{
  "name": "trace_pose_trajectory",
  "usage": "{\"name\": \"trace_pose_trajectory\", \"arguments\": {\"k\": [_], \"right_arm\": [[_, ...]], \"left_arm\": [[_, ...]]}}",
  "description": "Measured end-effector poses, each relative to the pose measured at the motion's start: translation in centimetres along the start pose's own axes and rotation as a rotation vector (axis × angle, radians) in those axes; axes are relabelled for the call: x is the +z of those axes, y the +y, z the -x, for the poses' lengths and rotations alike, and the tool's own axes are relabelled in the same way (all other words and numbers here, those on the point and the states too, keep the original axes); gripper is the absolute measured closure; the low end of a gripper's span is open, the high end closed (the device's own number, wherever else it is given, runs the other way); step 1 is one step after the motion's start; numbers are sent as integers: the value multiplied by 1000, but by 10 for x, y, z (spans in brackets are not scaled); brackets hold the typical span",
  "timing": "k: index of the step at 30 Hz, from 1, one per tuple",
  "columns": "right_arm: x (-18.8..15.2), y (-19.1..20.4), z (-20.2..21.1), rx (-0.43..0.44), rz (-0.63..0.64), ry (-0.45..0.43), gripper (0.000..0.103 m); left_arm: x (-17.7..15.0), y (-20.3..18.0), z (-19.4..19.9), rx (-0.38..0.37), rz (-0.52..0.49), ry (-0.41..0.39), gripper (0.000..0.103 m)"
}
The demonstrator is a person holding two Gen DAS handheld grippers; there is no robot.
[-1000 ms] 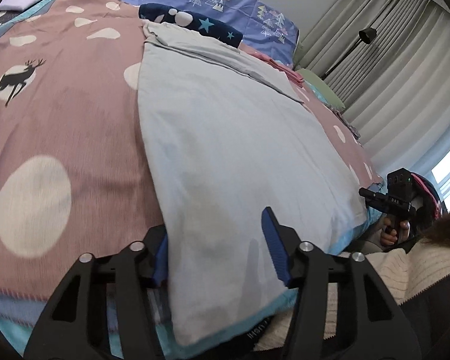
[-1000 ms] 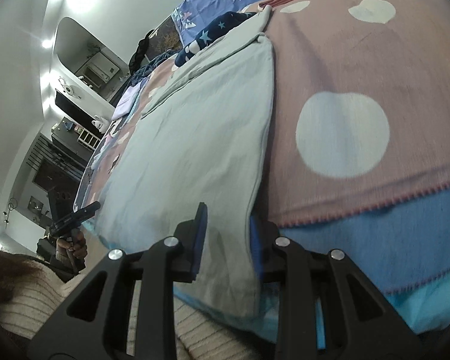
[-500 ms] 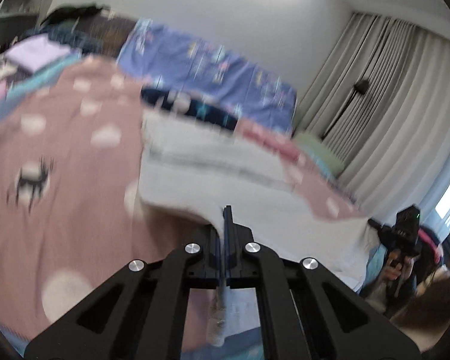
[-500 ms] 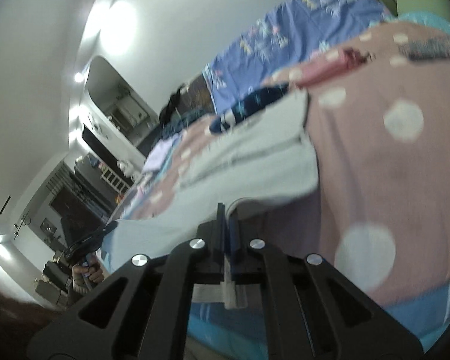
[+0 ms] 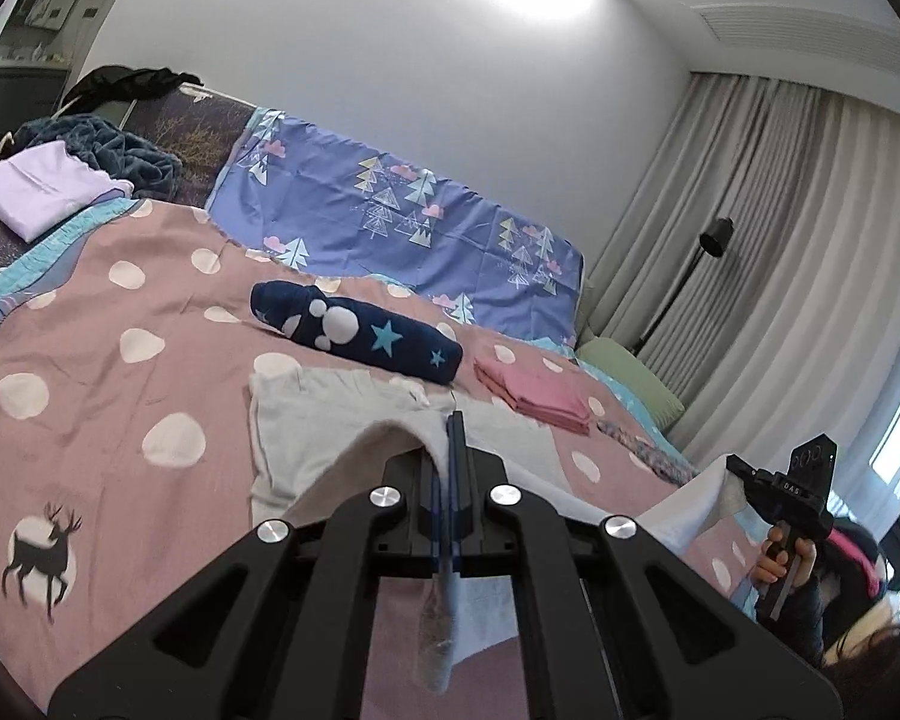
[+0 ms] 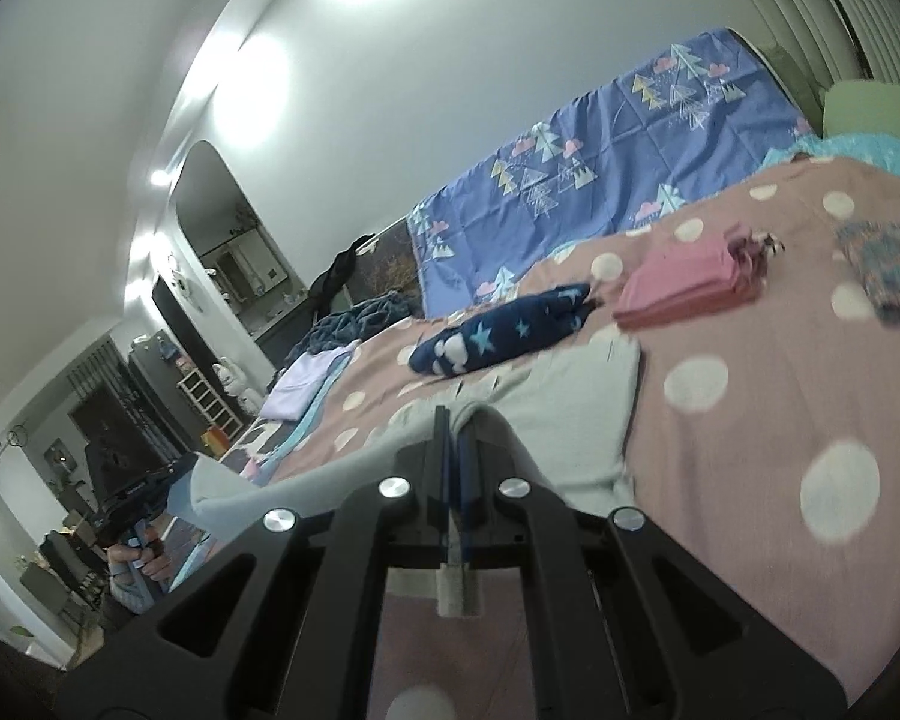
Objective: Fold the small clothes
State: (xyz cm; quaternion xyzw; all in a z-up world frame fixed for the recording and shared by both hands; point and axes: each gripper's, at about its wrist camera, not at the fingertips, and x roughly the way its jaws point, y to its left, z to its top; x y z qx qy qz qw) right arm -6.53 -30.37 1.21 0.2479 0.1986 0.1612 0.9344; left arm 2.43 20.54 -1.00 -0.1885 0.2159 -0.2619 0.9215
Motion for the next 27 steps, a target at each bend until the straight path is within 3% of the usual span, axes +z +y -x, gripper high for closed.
{"name": "trace_pose_trajectory", "arguments": {"k": [8, 15, 25, 26, 27], "right_arm": [[51, -25, -84, -68, -21, 14, 101], [68, -67, -170, -152, -39, 95, 101], [38, -146, -279, -300, -108, 272, 101], [35, -151, -281, -309, -117, 282, 101], [32, -153, -283, -312, -129, 288, 97]], "left_arm": [[44, 30, -71, 61, 43, 22, 102], [69, 70, -157, 133, 60, 110, 102], [32, 145, -265, 222, 126, 302, 101], [28, 151, -269, 230, 131, 314, 100], [25, 156, -270, 240, 139, 327, 93]]}}
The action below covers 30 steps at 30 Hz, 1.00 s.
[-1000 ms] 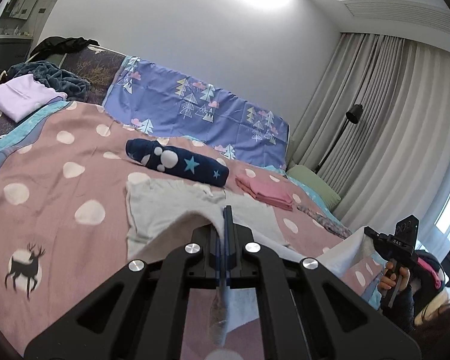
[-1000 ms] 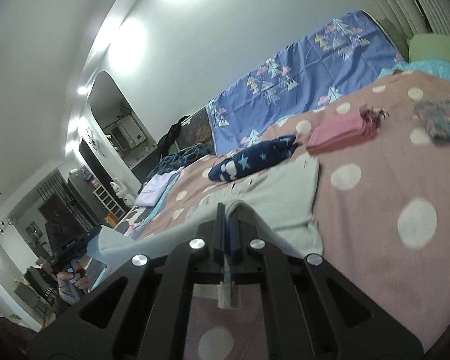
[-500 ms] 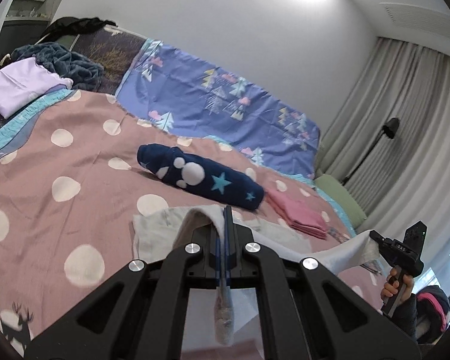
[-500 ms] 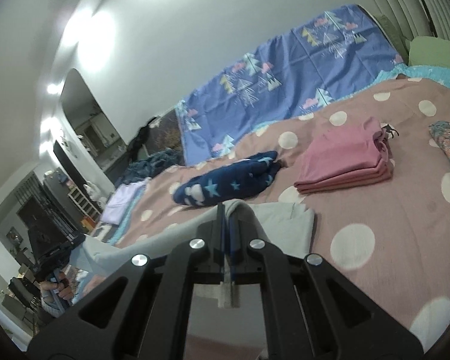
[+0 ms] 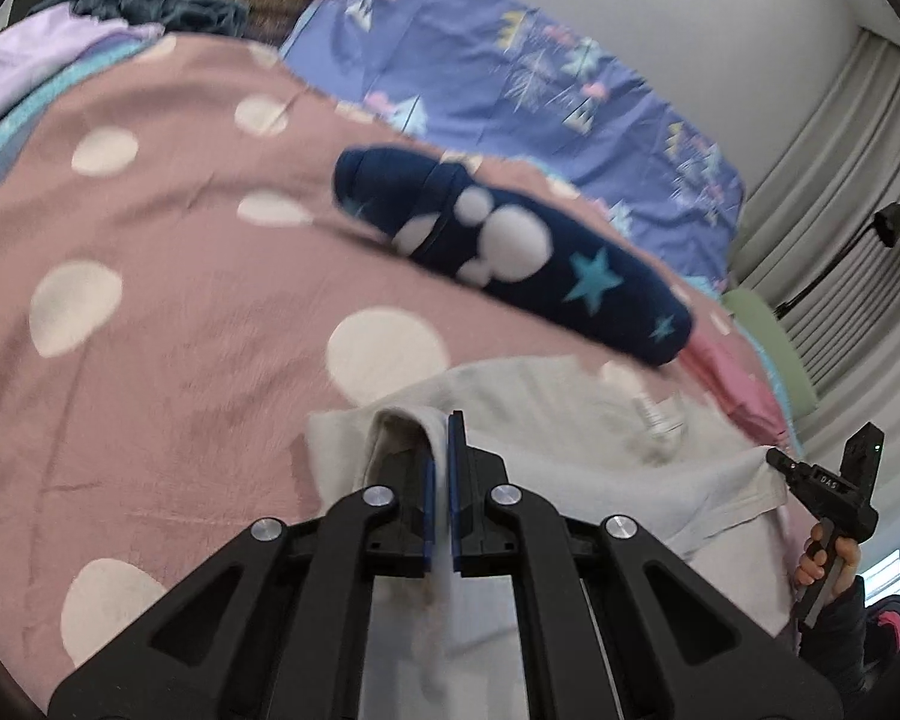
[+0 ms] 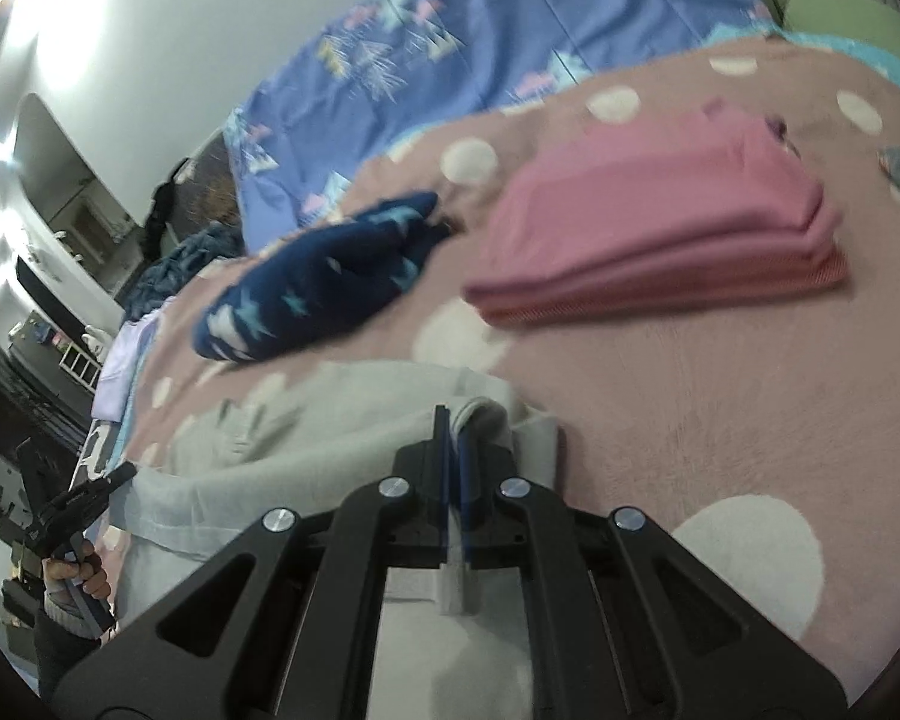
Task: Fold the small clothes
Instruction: 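Lift the hem with both grippers and fold it toward the collar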
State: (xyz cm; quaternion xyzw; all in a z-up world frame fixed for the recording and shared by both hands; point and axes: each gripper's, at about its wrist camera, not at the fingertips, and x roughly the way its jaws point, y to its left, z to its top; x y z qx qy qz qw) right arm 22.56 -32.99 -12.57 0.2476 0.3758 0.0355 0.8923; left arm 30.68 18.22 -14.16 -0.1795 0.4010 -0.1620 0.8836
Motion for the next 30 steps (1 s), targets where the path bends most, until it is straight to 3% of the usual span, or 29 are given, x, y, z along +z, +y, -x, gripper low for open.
{"name": "trace_pose_trajectory", "arguments": {"k": [1, 3, 4, 6, 10, 14, 16, 18, 21, 23, 24, 25, 26, 27, 28, 29, 30], "right_arm": [[-3, -2, 0, 0, -10, 4, 93], [-11, -3, 13, -4, 11, -5, 87], [-16, -2, 23, -15, 36, -15, 78], [-26, -3, 43, -37, 63, -31, 73], [-67, -18, 93, -30, 26, -27, 73], [-116, -29, 130, 27, -64, -6, 68], [-138, -30, 139, 57, -99, 22, 58], [-159, -28, 137, 85, -136, 80, 55], [-171, -26, 126, 93, -166, 100, 49], [-166, -26, 121, 144, -207, 49, 30], [-162, -25, 118, 155, -223, 25, 24], [-158, -24, 112, 139, -230, 1, 24], [-154, -21, 107, 121, -225, -9, 25], [-151, -18, 102, 93, -212, -16, 42], [-147, -13, 95, 47, -194, -9, 80], [-144, -12, 89, 53, -198, 28, 94], [-144, -15, 89, 72, -224, 39, 94]], "left_arm": [[-1, 2, -1, 3, 7, 8, 86], [-7, 5, 15, 1, -4, -8, 63], [-11, 4, 25, 5, -23, -26, 61], [-25, 1, 55, 22, -79, -54, 49], [-70, 3, 96, 26, -96, -42, 46], [-122, 11, 117, 8, -28, -11, 43], [-144, 12, 120, -31, 16, 18, 43], [-163, 11, 114, -95, 67, 59, 41], [-172, 10, 106, -186, 116, 20, 29], [-165, 15, 96, -245, 180, -8, 29], [-162, 18, 90, -260, 210, -25, 29], [-156, 20, 83, -262, 236, -48, 32], [-152, 19, 78, -256, 243, -53, 53], [-147, 18, 67, -254, 262, -32, 93], [-145, 20, 56, -264, 302, 8, 101], [-144, 19, 51, -259, 328, 12, 102], [-142, 15, 54, -253, 315, -4, 102]]}}
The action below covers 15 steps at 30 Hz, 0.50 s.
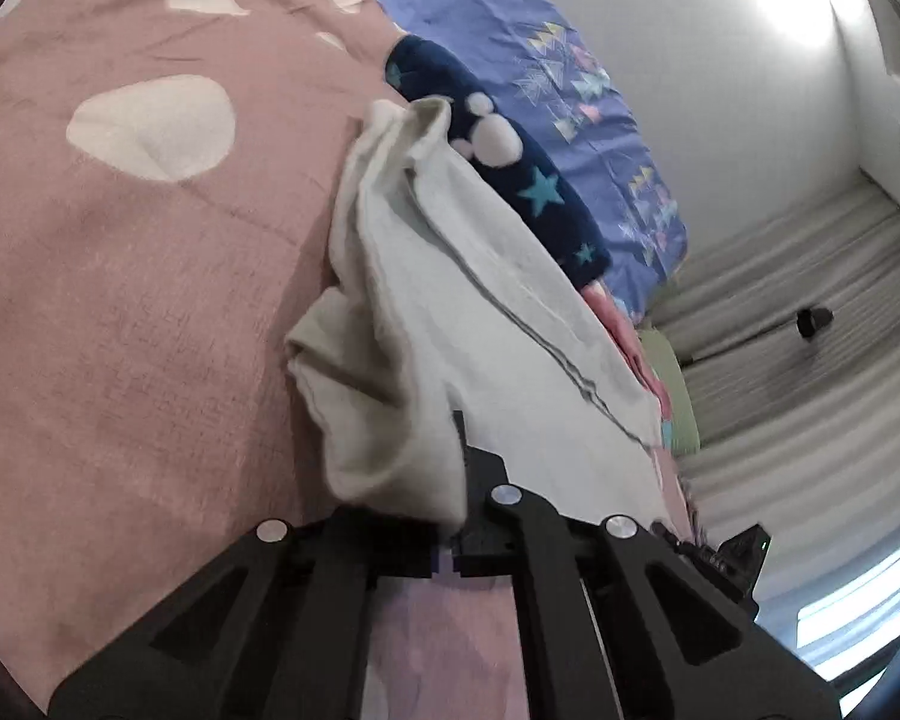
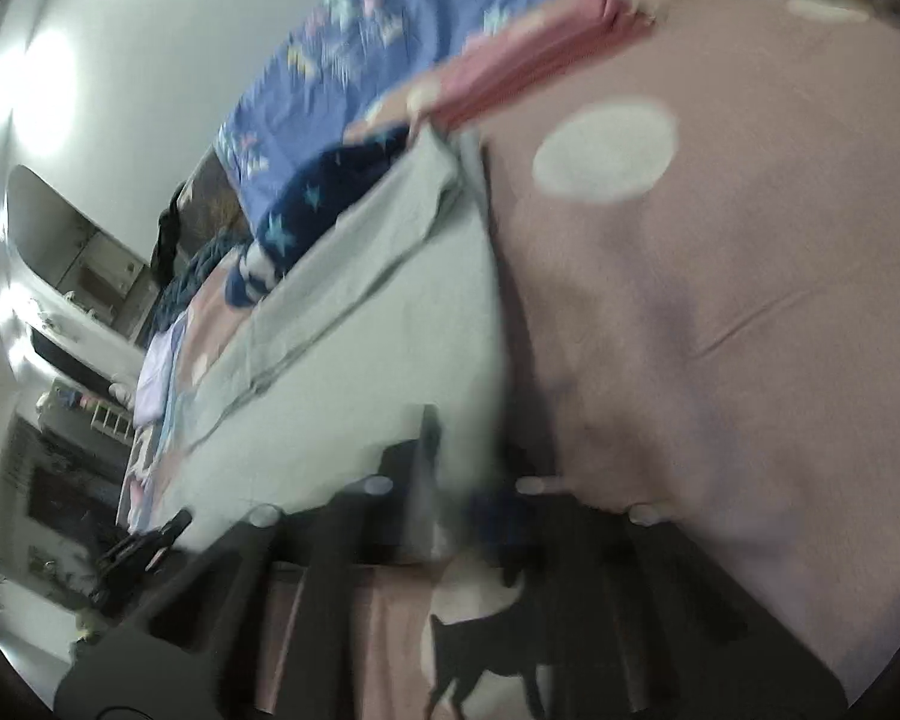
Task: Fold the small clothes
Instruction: 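Lift the hem with both grippers and fold it toward the collar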
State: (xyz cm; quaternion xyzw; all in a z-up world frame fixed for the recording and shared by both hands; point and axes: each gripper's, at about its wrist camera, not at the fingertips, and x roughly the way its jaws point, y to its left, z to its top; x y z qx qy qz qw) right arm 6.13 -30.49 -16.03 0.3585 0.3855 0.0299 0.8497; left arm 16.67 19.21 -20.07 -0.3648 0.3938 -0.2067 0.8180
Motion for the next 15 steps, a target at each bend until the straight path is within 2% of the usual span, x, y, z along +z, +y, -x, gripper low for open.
{"name": "trace_pose_trajectory", "arguments": {"k": [1, 5, 8, 11, 13, 14, 15], "right_arm": [[1, 0, 8, 15, -23, -20, 95], [3, 16, 55, 69, 38, -69, 98], [-8, 25, 88, 52, 107, -52, 98], [-40, 13, 113, -13, 138, 17, 98], [-69, -6, 116, -102, 134, 101, 96], [-79, -13, 113, -142, 127, 129, 96], [-88, -22, 113, -193, 122, 149, 90]], "left_arm": [[0, -9, 7, 4, -37, -24, 102], [0, -46, 46, -14, -146, -84, 102], [-14, -72, 76, 16, -250, -69, 102], [-55, -77, 101, 77, -321, -3, 102], [-85, -69, 106, 123, -342, 49, 101], [-105, -61, 107, 196, -357, 79, 100], [-114, -53, 109, 265, -362, 91, 92]]}}
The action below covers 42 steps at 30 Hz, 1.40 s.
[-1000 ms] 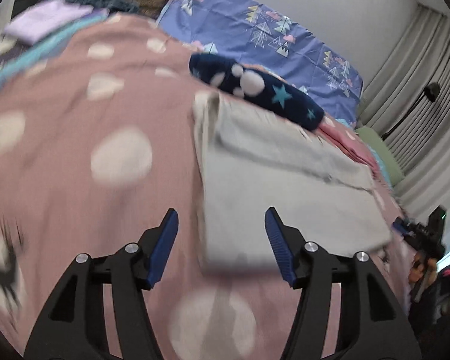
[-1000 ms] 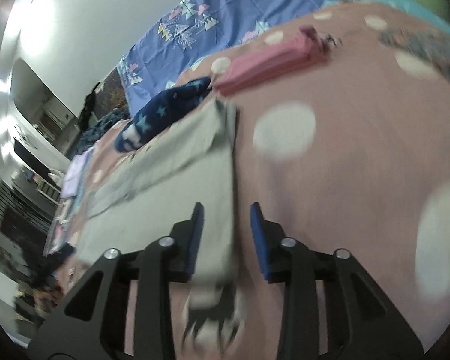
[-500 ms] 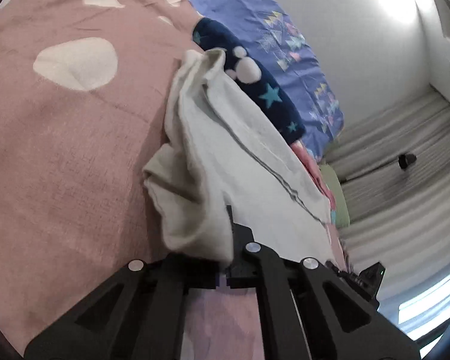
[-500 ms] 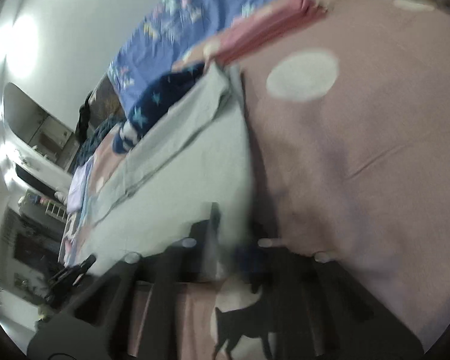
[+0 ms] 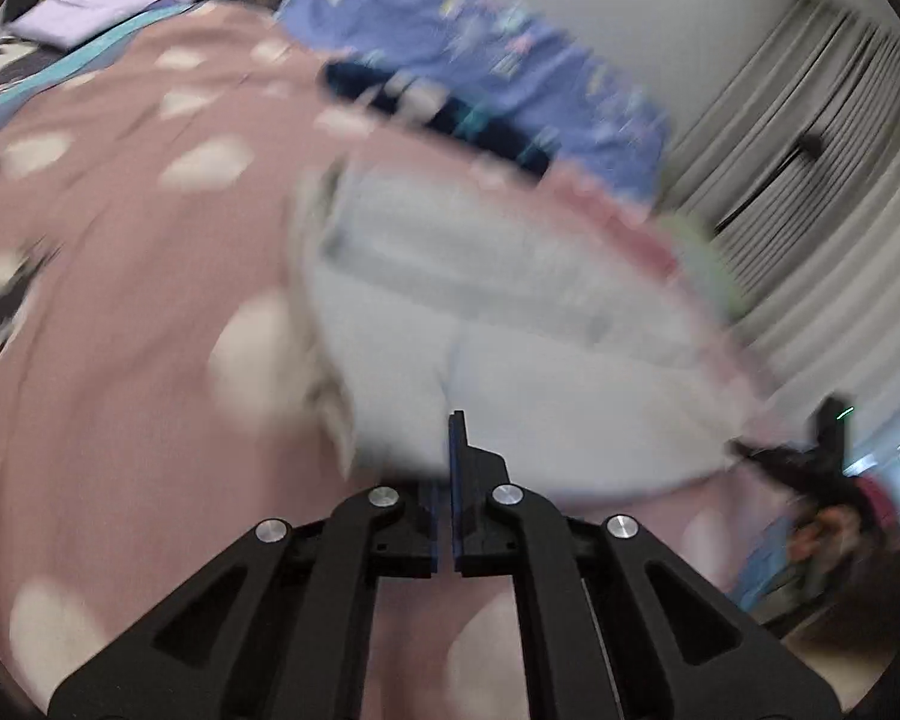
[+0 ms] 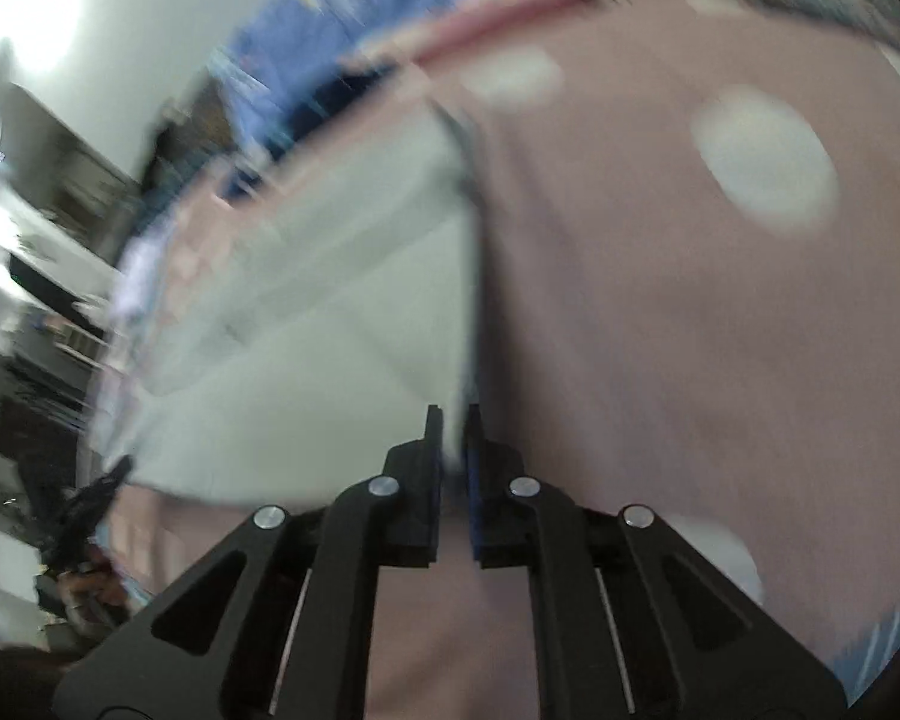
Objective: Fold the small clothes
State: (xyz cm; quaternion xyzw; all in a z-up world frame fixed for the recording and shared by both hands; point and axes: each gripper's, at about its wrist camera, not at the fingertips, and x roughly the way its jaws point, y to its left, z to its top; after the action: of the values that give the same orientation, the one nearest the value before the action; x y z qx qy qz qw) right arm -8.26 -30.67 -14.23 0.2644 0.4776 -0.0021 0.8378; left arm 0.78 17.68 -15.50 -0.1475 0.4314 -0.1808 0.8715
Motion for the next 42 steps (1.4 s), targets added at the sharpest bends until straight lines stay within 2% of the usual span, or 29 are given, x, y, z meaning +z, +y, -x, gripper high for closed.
{"name": "trace_pose_trajectory", "arguments": {"k": [2, 4, 6, 7, 9, 11, 13, 15, 18, 21, 26, 28, 31, 33, 35, 36, 38, 42], "right_arm": [[-3, -3, 2, -26, 6, -18, 90], [8, 10, 13, -69, 61, -93, 87], [19, 30, 17, -82, 153, -154, 87], [25, 41, 16, -83, 200, -173, 87], [37, 62, 4, -82, 285, -183, 87], [52, 75, -15, -60, 314, -148, 87], [65, 78, -36, -43, 313, -110, 87], [74, 76, -56, -52, 299, -69, 87], [78, 66, -69, -36, 280, -42, 87], [85, 69, -74, -27, 302, -49, 88], [116, 81, -86, -11, 322, -84, 87], [140, 85, -84, 28, 293, -135, 87], [170, 88, -65, 69, 234, -239, 87], [180, 89, -52, 84, 233, -289, 86], [185, 89, -41, 65, 268, -321, 79], [185, 89, -38, 46, 291, -327, 74], [183, 85, -40, 17, 352, -298, 72], [171, 83, -62, -46, 490, -187, 59]], "left_arm": [[-12, 14, 4, 113, 22, 11, 78], [-1, 22, 22, 198, 32, -65, 78], [14, 18, 39, 231, -5, -156, 78], [25, 12, 44, 207, -34, -195, 78], [40, 1, 36, 153, -70, -198, 78], [51, -12, 11, 96, -108, -128, 77], [53, -18, -17, 88, -133, -52, 77], [59, -17, -43, 77, -131, 3, 77], [65, -6, -72, 60, -97, 44, 76], [80, -2, -82, 53, -94, 38, 73], [119, -8, -97, 89, -113, 2, 71], [143, -8, -94, 101, -94, -51, 71], [183, -1, -71, 102, -25, -182, 68], [195, 2, -54, 114, -19, -257, 52], [198, 4, -37, 135, -43, -310, 48], [198, 5, -33, 143, -55, -316, 48], [193, 12, -29, 151, -72, -301, 48], [171, 19, -39, 175, -181, -187, 47]]}}
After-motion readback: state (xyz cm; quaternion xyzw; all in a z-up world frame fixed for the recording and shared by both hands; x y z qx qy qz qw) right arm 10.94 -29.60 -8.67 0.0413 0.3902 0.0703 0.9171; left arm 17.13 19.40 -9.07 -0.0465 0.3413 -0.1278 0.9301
